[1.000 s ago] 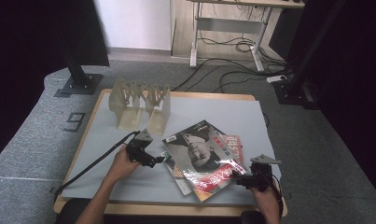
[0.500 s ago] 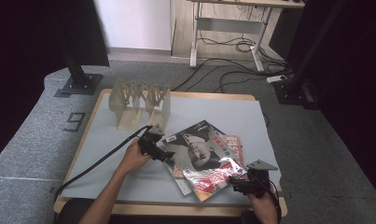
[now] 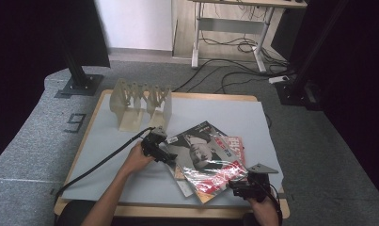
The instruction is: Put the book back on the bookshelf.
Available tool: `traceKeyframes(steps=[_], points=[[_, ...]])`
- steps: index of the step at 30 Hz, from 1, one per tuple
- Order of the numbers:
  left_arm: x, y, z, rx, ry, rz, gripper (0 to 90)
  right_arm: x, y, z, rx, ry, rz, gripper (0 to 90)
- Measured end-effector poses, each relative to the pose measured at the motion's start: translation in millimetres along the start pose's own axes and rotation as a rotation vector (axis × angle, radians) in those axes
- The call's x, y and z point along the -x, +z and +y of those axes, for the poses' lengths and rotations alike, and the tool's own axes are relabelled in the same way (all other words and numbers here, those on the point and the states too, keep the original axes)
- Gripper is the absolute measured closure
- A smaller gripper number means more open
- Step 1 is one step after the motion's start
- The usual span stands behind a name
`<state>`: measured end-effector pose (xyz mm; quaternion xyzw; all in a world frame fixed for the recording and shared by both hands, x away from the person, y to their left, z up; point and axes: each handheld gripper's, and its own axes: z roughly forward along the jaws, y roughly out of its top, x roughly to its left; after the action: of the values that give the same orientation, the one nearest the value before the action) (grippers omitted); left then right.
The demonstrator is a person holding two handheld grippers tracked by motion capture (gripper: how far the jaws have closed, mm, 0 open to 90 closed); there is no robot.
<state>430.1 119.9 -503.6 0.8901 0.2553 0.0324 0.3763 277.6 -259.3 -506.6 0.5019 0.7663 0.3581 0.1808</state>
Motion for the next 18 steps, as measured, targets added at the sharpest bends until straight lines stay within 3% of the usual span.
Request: traceKeyframes(steps=[18], points=[[14.7, -4.1, -11.9, -0.038, 0.032, 0.02, 0.0, 3.9, 10.4, 6.4, -0.003, -0.007, -0.01, 0.0]])
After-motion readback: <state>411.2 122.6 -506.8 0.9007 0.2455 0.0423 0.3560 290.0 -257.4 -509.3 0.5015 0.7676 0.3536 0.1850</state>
